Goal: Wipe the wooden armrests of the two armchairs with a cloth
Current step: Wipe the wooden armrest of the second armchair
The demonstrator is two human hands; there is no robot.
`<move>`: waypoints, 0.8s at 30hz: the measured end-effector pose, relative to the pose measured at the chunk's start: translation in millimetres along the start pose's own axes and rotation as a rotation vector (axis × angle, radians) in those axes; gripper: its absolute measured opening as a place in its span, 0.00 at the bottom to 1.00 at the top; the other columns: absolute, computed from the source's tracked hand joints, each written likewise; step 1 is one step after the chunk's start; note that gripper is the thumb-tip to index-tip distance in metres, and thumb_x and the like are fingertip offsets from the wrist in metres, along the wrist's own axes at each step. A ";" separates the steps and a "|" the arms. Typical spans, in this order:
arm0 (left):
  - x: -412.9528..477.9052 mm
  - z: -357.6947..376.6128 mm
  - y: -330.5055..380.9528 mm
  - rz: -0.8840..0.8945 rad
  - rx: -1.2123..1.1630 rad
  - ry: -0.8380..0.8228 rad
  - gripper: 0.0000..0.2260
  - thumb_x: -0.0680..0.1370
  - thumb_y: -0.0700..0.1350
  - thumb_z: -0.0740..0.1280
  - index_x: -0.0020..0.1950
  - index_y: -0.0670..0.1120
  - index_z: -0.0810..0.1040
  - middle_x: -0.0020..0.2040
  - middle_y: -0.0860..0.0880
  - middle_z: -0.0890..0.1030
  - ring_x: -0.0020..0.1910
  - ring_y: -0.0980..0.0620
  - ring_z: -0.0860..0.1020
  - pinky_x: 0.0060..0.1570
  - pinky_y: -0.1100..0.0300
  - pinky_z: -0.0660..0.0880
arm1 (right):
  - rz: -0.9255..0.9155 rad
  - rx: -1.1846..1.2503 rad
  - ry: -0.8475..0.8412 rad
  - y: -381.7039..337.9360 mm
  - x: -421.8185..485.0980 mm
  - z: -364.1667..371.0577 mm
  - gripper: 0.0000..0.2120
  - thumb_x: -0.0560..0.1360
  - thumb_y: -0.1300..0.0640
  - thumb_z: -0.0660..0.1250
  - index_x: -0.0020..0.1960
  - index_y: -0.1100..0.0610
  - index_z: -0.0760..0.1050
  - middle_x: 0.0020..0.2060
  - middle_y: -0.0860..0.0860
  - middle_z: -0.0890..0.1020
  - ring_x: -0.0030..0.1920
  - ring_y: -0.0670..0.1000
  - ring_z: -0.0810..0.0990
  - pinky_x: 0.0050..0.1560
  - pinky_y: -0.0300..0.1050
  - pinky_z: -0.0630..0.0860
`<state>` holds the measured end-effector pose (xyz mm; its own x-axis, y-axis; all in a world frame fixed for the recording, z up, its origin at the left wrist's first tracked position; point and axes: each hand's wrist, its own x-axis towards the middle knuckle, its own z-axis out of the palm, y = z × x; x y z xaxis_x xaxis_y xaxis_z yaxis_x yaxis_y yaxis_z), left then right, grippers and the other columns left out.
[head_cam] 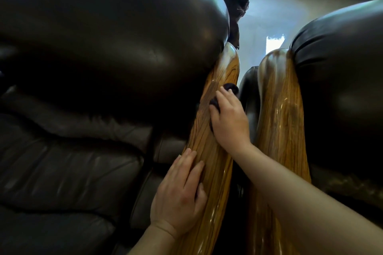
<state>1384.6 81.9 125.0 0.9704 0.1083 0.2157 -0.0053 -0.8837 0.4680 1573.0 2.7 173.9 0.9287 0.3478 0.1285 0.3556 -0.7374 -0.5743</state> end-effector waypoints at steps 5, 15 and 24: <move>0.6 -1.1 0.0 -0.064 -0.018 -0.003 0.20 0.77 0.48 0.60 0.67 0.43 0.75 0.73 0.43 0.70 0.76 0.48 0.64 0.67 0.51 0.70 | -0.344 -0.193 -0.164 17.6 -49.7 -17.5 0.20 0.82 0.53 0.59 0.73 0.56 0.70 0.71 0.52 0.74 0.75 0.51 0.65 0.76 0.53 0.62; 0.2 -0.6 -0.5 -0.057 -0.023 0.011 0.21 0.76 0.47 0.61 0.68 0.44 0.75 0.73 0.44 0.70 0.76 0.48 0.64 0.68 0.51 0.69 | -0.160 -0.206 -0.063 7.1 34.3 7.4 0.21 0.82 0.53 0.57 0.74 0.57 0.68 0.72 0.54 0.73 0.76 0.55 0.65 0.76 0.55 0.60; -0.3 -0.1 -0.4 -0.053 0.004 -0.010 0.20 0.77 0.48 0.61 0.67 0.44 0.74 0.73 0.43 0.70 0.76 0.47 0.63 0.69 0.53 0.66 | -0.513 -0.355 -0.360 3.8 -10.2 -13.9 0.26 0.82 0.46 0.55 0.79 0.49 0.58 0.77 0.48 0.65 0.78 0.50 0.60 0.77 0.50 0.55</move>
<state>1384.3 82.3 124.9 0.9718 0.1503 0.1818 0.0471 -0.8789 0.4746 1566.3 -11.7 181.7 0.5649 0.8251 0.0015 0.8073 -0.5524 -0.2076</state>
